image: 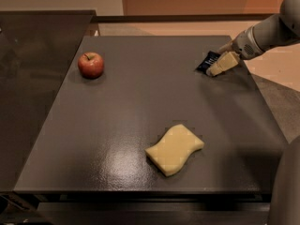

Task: Move rxbar blueberry near sponge

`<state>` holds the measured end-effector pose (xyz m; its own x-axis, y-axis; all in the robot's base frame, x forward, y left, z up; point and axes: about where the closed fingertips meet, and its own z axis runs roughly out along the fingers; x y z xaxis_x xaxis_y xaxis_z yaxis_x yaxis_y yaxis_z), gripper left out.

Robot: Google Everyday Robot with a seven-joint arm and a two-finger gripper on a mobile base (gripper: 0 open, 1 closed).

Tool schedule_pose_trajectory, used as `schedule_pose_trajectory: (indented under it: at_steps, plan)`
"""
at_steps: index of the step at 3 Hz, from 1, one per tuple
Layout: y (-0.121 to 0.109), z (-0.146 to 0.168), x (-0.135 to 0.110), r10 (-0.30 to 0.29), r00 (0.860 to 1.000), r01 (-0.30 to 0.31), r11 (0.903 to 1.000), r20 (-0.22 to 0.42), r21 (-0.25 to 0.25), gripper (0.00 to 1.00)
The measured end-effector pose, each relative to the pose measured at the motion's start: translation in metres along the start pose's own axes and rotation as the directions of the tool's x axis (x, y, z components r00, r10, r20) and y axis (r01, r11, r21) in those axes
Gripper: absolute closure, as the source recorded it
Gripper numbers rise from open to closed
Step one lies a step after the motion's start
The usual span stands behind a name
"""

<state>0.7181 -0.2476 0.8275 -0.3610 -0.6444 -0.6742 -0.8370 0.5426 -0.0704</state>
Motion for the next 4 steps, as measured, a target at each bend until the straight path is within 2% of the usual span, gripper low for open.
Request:
schedule_pose_trajectory:
  at_steps: [2, 3, 4]
  plan:
    - [0.003, -0.002, -0.003, -0.009, 1.000, 0.009, 0.9999, 0.008, -0.011, 0.87]
    - [0.015, -0.009, -0.009, -0.030, 0.999, 0.030, 0.9993, 0.028, -0.023, 1.00]
    - [0.037, -0.017, -0.017, -0.061, 0.997, 0.063, 0.9970, 0.050, -0.045, 1.00]
